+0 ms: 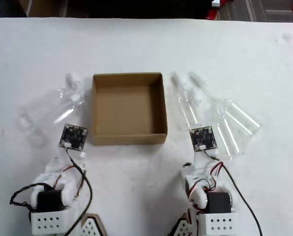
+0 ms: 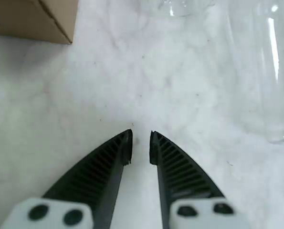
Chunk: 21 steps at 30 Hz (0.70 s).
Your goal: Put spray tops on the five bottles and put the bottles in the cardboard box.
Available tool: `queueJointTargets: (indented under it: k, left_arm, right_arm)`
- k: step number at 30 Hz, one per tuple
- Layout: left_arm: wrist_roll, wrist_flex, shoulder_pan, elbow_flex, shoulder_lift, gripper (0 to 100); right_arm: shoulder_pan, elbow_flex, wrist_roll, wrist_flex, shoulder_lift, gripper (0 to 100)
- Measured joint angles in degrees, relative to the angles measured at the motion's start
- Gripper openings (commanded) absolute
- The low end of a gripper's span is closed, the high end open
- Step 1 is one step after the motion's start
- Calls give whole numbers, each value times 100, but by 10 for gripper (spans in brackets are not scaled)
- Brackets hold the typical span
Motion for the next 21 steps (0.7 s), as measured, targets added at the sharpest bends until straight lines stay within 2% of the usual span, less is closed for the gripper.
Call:
queueJointTargets:
  k: [18, 21]
  left_arm:
    - [-18, 0, 0, 0, 0, 27]
    - [-448, 0, 0, 0, 0, 27]
  right_arm:
    - [-18, 0, 0, 0, 0, 47]
    - [-18, 0, 0, 0, 0, 47]
